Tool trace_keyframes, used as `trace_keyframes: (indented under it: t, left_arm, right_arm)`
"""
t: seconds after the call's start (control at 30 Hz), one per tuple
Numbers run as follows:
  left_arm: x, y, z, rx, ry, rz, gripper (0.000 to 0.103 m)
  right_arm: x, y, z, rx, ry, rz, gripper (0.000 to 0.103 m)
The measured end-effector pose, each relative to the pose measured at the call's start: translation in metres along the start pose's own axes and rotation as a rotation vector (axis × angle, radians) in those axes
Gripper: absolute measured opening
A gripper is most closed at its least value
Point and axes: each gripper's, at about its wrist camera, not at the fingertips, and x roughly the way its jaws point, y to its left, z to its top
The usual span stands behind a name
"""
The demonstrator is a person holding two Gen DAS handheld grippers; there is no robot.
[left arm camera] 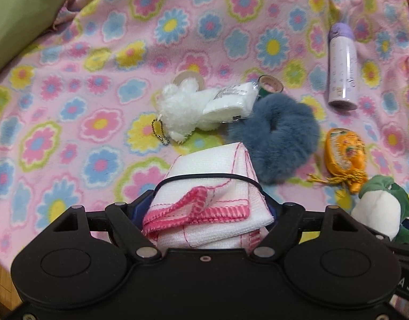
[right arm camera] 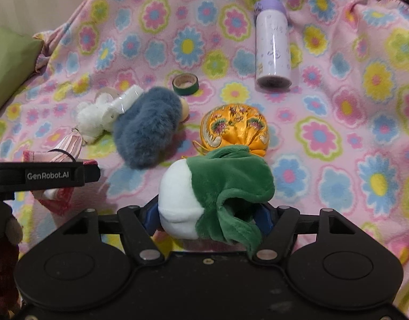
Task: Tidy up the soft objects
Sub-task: 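Close the left tool on the towel while the right tool grasps the green-white plush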
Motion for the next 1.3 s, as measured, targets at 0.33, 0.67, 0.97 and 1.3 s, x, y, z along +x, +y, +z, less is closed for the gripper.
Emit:
trace_keyframes:
  t: [0.33, 0.67, 0.97, 1.3]
  left_arm:
    - [-0.062, -0.006, -0.031, 0.023, -0.047, -0.003, 0.075]
    - [-0.106, -0.014, -0.077, 0.029, -0.069, -0.013, 0.075]
    - [-0.127, -0.019, -0.118, 0.001, -0.059, -0.008, 0.075]
    - [-0.137, -0.020, -0.148, -0.009, -0.036, 0.009, 0.073]
  right_arm:
    - [-0.061, -0.001, -0.023, 0.016, -0.042, 0.045, 0.068]
    - [-0.113, -0.003, -0.067, 0.013, -0.056, 0.084, 0.068]
    - [-0.147, -0.001, -0.108, 0.013, -0.051, 0.143, 0.069]
    - [-0.164, -0.016, -0.128, 0.085, -0.022, 0.167, 0.069]
